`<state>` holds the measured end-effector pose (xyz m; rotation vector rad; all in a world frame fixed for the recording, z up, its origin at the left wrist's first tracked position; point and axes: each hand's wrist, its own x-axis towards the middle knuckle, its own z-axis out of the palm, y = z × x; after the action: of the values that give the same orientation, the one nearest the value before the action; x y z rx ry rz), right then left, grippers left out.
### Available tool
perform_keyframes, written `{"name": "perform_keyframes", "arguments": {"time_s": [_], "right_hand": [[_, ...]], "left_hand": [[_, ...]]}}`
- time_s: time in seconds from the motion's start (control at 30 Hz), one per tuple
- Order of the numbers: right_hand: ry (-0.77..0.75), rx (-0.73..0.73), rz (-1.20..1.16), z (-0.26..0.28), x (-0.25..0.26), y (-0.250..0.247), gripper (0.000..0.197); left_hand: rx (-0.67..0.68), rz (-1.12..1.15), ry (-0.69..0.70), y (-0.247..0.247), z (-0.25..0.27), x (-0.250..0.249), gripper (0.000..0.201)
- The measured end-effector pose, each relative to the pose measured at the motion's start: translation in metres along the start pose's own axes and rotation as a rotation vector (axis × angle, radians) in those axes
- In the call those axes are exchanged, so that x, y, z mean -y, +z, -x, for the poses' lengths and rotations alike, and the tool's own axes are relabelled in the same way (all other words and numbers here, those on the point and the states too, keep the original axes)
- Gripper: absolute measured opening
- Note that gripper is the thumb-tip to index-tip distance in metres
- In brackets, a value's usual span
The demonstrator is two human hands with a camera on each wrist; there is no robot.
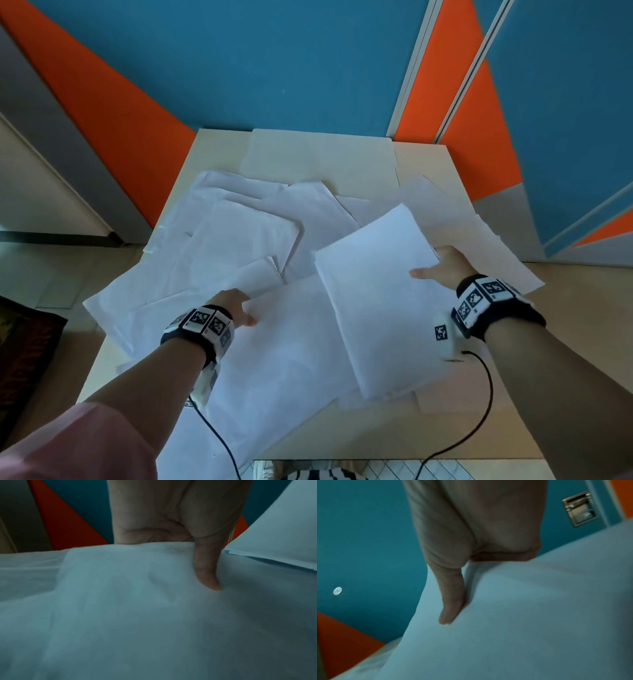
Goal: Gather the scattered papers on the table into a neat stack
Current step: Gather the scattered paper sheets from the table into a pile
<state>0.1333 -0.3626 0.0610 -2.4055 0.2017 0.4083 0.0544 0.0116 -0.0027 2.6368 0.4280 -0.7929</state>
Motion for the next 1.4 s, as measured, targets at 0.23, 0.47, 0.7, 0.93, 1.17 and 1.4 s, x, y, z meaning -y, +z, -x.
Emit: {"name": "perform_keyframes", "arguments": {"time_s": [0.23, 0.47, 0.7, 0.93, 1.17, 1.4], "right_hand": [[0.106, 0.049, -0.543, 0.019, 0.000, 0.000, 0.031], [0.172, 0.289, -0.811, 0.032, 0.008, 0.044, 0.068], [0.233, 0.273, -0.893, 0.032, 0.019, 0.097, 0.040], [0.117, 0.316, -0.938, 0.032, 0.046, 0.103, 0.093], [-0.016, 0.411, -1.014, 0.034, 0.095, 0.106, 0.068], [-0.051, 0.194, -0.866, 0.033, 0.105, 0.104, 0.020]], "left_hand": [[-0.234, 0.325, 0.066, -0.047, 0.007, -0.001, 0.034], [-0.209, 0.672, 0.147, -0.068, 0.025, -0.002, 0.040], [-0.228, 0.791, 0.180, -0.090, 0.037, 0.020, 0.033], [-0.102, 1.092, 0.247, -0.104, 0.048, 0.028, 0.013], [-0.020, 1.202, 0.212, -0.090, 0.043, 0.019, 0.019], [0.115, 1.315, 0.104, -0.082, 0.045, 0.005, 0.066]]}}
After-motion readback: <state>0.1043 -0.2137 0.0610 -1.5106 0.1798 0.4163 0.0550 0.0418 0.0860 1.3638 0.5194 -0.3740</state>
